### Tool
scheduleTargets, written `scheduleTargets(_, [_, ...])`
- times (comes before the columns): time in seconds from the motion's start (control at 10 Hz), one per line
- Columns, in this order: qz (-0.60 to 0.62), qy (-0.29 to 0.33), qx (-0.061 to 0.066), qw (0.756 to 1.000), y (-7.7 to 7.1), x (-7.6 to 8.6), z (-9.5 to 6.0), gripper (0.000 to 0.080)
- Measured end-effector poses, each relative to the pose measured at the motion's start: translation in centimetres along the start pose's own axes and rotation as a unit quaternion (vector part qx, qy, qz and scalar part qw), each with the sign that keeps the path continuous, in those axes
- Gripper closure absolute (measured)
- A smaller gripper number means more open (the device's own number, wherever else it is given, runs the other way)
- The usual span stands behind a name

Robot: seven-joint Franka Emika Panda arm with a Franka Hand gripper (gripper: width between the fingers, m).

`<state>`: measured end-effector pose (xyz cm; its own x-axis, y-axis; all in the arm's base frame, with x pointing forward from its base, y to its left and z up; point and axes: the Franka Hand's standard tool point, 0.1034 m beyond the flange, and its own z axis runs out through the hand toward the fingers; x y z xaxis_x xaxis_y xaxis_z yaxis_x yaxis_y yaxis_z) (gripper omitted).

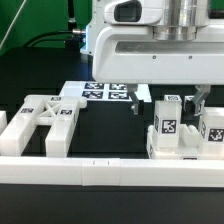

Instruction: Assemble chair

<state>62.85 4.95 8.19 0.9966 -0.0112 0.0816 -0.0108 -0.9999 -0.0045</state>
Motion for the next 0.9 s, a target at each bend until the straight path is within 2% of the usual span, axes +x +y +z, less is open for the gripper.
scheduleTargets(0.1, [0.002,0.0,0.0,1.0,0.01,0.0,0.0,0.0415])
scheduleTargets(0.2, [0.002,0.0,0.0,1.0,0.03,0.0,0.0,0.0415])
scheduleTargets(0.3, [0.006,0.0,0.0,1.0,0.02,0.0,0.0,0.0512])
scheduleTargets(0.6, [0.047,0.0,0.002,0.999,-0.04,0.01,0.04,0.0512])
scheduleTargets(0.8, [0.177,0.0,0.007,0.984,-0.18,0.1,0.08,0.0512])
scheduleTargets(0.9, [0.247,-0.001,0.011,0.969,-0.17,0.14,0.1,0.0512])
